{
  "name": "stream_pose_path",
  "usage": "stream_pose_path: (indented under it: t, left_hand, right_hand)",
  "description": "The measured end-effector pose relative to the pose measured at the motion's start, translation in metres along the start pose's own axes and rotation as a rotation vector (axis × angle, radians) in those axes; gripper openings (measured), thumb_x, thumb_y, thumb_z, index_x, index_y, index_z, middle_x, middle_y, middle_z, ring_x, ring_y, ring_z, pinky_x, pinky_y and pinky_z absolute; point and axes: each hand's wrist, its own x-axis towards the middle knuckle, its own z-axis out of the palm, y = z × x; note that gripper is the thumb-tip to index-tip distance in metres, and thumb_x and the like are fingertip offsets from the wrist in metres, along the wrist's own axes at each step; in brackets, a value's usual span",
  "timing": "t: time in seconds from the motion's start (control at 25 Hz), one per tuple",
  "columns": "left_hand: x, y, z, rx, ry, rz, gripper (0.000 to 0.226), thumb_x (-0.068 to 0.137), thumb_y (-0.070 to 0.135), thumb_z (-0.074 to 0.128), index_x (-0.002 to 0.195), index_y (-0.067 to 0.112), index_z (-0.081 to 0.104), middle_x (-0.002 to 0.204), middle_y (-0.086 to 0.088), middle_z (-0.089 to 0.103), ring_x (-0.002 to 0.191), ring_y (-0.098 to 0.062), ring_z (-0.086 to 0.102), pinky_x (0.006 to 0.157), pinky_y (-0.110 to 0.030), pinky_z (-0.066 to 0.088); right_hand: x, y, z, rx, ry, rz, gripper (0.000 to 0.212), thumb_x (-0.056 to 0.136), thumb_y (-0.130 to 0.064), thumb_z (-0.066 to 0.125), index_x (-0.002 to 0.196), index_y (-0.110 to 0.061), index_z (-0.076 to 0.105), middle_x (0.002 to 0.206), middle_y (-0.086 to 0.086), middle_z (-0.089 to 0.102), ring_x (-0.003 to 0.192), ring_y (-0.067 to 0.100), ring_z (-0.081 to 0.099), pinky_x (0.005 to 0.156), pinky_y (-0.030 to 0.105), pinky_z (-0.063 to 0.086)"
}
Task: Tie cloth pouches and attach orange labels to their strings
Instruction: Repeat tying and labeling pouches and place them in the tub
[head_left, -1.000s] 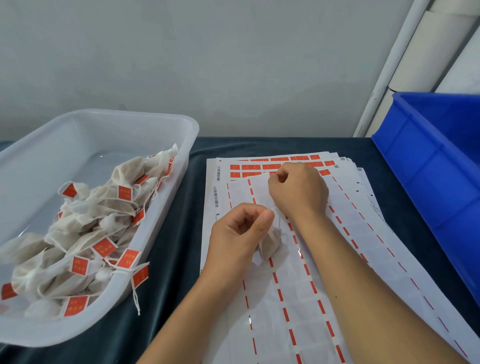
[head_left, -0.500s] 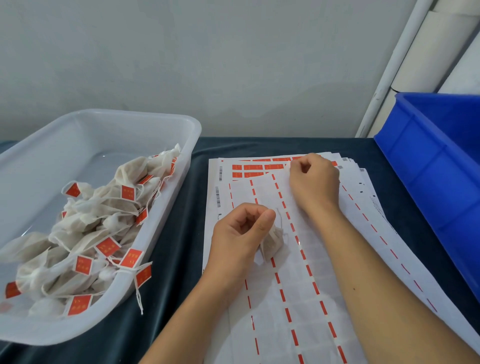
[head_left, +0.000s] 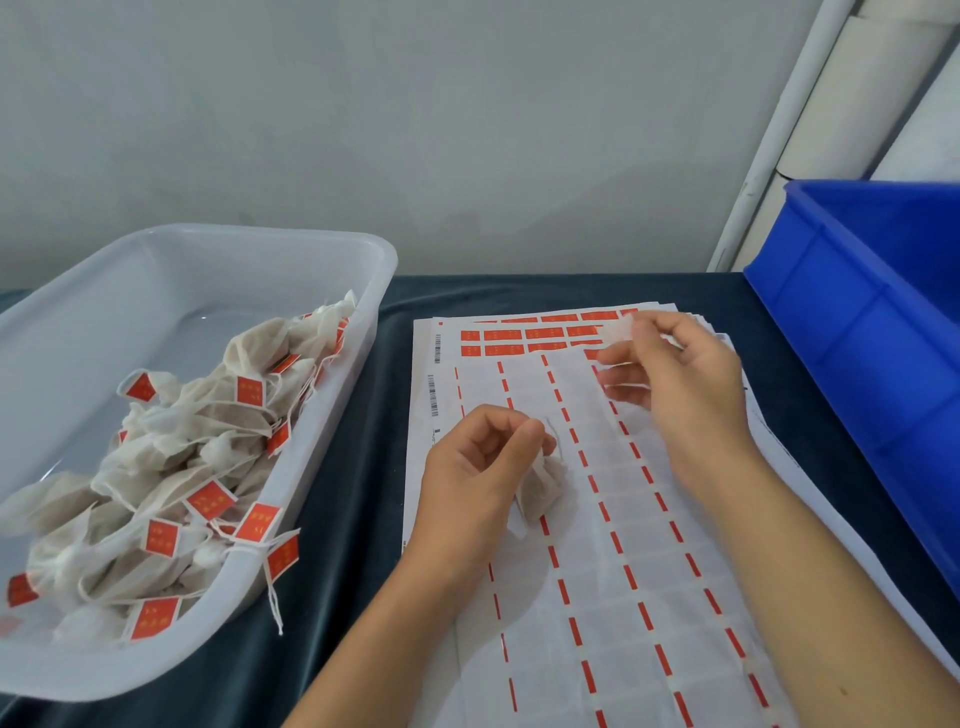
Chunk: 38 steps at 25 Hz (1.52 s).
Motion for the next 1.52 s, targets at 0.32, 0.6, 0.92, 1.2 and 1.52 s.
stream_pose_path:
  t: [0.32,0.6,0.92,1.2,1.52]
  left_hand:
    - [-0.001,0.003,-0.001,-0.051,0.041,0.014,0.018,0.094,0.043,0.065,0.087,0.029,0.074,0.093,-0.001,0.078,0.096,-0.024,0.075,0.104,-0.056,0.054]
    - [0.0,-0.001,-0.002,-0.07,0.038,0.062,0.021,0.098,0.037,0.06,0.092,0.02,0.072,0.093,-0.005,0.077,0.092,-0.026,0.075,0.101,-0.057,0.056]
    - [-0.001,0.001,-0.001,-0.065,0.039,0.077,0.016,0.097,0.035,0.064,0.089,0.025,0.074,0.095,-0.002,0.079,0.096,-0.023,0.076,0.097,-0.049,0.058]
    - [0.001,0.001,-0.001,0.03,-0.049,-0.011,0.021,0.103,0.02,0.065,0.085,0.021,0.077,0.073,-0.006,0.071,0.07,-0.022,0.071,0.078,-0.03,0.064]
    - [0.0,0.003,-0.002,-0.049,-0.069,-0.084,0.031,0.106,0.018,0.059,0.084,0.02,0.079,0.058,-0.005,0.056,0.055,-0.015,0.057,0.081,-0.035,0.064]
  right_hand:
    - [-0.039,0.004,0.0,0.054,-0.225,-0.02,0.016,0.102,-0.02,0.062,0.105,-0.031,0.073,0.1,-0.016,0.076,0.094,0.007,0.073,0.073,0.021,0.061]
    - [-0.053,0.005,0.0,0.102,-0.402,-0.104,0.018,0.093,-0.024,0.071,0.111,-0.027,0.073,0.107,-0.012,0.076,0.103,0.013,0.072,0.085,0.023,0.06]
    - [-0.057,0.005,0.006,0.12,-0.389,-0.149,0.028,0.084,-0.016,0.082,0.106,-0.031,0.073,0.1,-0.014,0.076,0.095,0.01,0.074,0.075,0.017,0.059]
    - [-0.053,0.008,0.005,0.012,-0.277,-0.175,0.021,0.089,-0.022,0.078,0.099,-0.039,0.072,0.1,-0.026,0.073,0.097,0.0,0.07,0.077,0.01,0.054]
    - [-0.051,0.009,0.004,-0.02,-0.259,-0.182,0.02,0.089,-0.025,0.079,0.099,-0.041,0.071,0.1,-0.029,0.071,0.097,-0.002,0.068,0.074,0.007,0.053]
